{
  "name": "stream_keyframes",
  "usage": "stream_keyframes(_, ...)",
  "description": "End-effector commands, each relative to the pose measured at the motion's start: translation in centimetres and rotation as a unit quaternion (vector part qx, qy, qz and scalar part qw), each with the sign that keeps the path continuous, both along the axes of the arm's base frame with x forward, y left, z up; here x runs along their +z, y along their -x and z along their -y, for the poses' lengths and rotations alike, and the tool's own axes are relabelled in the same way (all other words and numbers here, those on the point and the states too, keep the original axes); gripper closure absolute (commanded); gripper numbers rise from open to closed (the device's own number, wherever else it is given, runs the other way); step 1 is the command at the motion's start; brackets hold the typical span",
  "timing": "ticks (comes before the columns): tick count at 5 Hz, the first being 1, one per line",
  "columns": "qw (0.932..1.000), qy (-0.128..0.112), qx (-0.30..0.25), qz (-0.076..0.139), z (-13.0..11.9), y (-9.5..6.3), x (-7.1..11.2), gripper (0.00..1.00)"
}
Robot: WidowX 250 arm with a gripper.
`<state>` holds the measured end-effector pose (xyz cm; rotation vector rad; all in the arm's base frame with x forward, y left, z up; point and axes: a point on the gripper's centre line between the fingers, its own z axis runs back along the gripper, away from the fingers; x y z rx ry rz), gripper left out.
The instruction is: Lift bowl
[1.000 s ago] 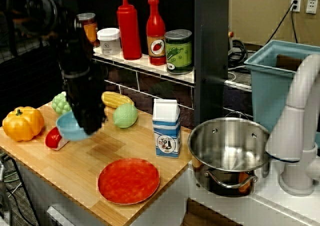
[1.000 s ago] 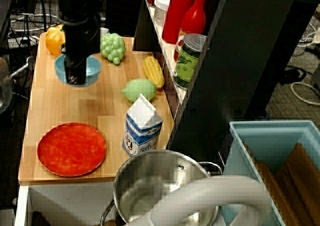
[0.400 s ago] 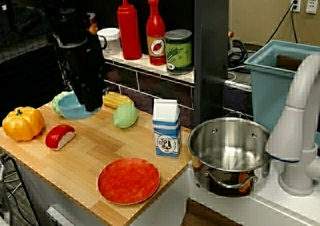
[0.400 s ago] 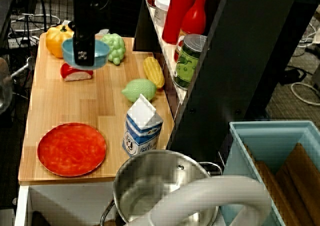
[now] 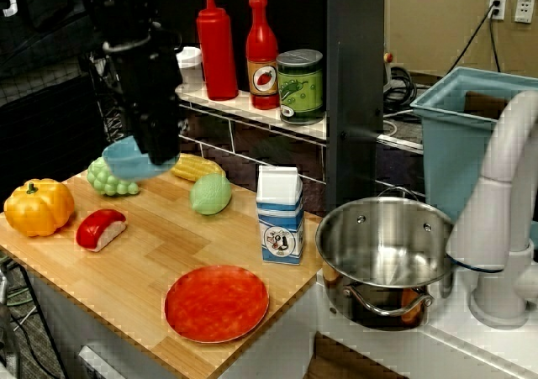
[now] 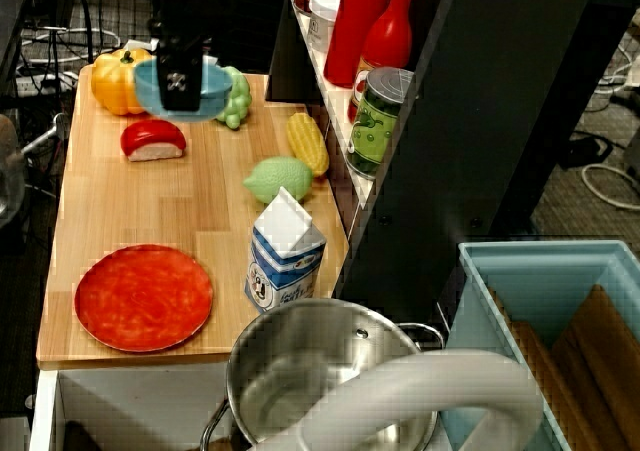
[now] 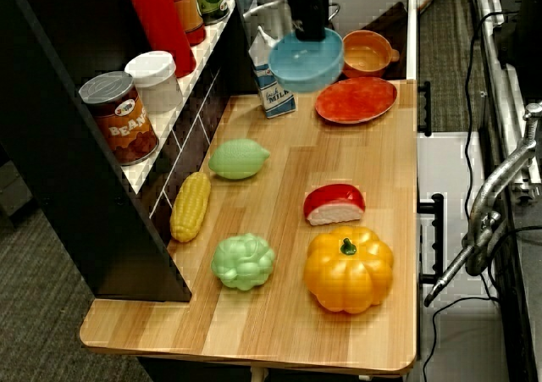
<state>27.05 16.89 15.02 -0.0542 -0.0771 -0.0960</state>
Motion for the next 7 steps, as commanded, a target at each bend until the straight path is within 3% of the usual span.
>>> stream_keyframes(1,0.9992,-0.019,-0.022,0.026,0.9,-0.8,4.2,1.00)
stream_keyframes(3,0.9994,-0.013,-0.026,0.021,1.5,-1.3,5.5,1.00)
stream_keyframes(7,0.9994,-0.009,-0.023,0.023,1.4,-1.1,5.8,1.00)
